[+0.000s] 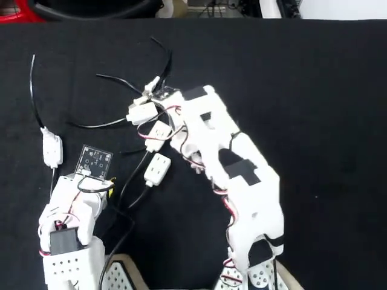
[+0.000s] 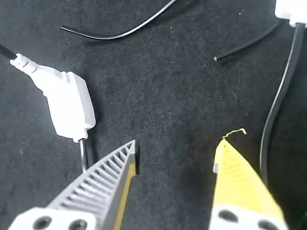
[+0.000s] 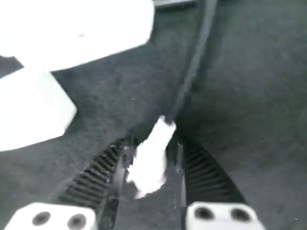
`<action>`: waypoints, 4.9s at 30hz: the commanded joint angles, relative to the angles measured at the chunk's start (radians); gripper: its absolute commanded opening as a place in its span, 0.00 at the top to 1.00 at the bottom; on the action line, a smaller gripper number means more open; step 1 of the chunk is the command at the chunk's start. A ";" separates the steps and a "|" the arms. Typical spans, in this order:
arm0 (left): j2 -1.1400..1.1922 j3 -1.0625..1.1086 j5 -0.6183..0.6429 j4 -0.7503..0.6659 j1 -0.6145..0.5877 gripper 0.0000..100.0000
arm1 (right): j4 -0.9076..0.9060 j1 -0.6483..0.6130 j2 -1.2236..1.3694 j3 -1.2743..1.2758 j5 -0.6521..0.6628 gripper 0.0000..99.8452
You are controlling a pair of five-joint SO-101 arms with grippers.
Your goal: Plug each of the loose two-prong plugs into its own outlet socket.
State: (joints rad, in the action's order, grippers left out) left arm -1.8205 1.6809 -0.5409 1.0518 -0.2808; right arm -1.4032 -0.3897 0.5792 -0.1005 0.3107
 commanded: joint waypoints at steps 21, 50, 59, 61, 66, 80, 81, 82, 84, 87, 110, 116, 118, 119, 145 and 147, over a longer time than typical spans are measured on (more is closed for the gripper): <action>0.005 0.019 -0.008 -0.003 0.015 0.74 | -0.097 0.043 -0.127 -0.015 0.009 0.82; 0.005 0.019 -0.008 -0.003 0.015 0.74 | -0.055 -0.034 -0.027 0.090 0.032 0.93; 0.005 0.019 -0.008 -0.003 0.015 0.74 | -0.060 -0.089 -0.025 0.107 0.031 0.89; 0.005 0.019 -0.008 -0.003 0.015 0.74 | -0.060 -0.097 -0.025 0.107 0.031 0.89; 0.005 0.019 -0.008 -0.003 0.015 0.74 | -0.060 -0.075 -0.042 0.093 0.031 0.89; 0.005 0.019 -0.008 -0.003 0.015 0.74 | -0.143 0.012 -0.194 0.048 0.041 0.77; 0.005 0.019 -0.008 -0.003 0.015 0.74 | -0.120 0.025 -0.194 0.067 0.041 0.78; 0.005 0.019 -0.008 -0.003 0.015 0.74 | -0.094 0.035 -0.194 0.088 0.041 0.79; 0.005 0.019 -0.008 -0.003 0.015 0.74 | -0.038 0.046 -0.194 0.137 0.055 0.80; 0.005 0.019 -0.008 -0.003 0.015 0.74 | 0.002 0.046 -0.194 0.196 0.072 0.81; 0.005 0.019 -0.008 -0.002 0.015 0.74 | 0.026 -0.038 -0.193 0.266 0.046 0.81; 0.005 0.019 -0.008 -0.002 0.015 0.74 | 0.038 -0.038 -0.194 0.257 0.046 0.86; 0.005 0.019 -0.008 -0.002 0.015 0.74 | 0.063 -0.038 -0.194 0.257 0.044 0.94; 0.005 0.019 -0.008 -0.002 0.015 0.74 | 0.069 -0.038 -0.194 0.257 0.044 0.97; -0.002 -0.007 0.138 -0.155 0.019 0.74 | -0.043 -0.123 -0.935 0.358 -0.066 0.99; -0.002 -0.053 0.224 -0.201 0.018 0.74 | -0.038 -0.137 -1.049 0.407 -0.066 0.99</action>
State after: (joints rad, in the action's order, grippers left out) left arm -1.8205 1.6809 -0.4212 0.9275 -0.2685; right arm -1.4538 -0.5017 -0.2800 0.2723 0.2524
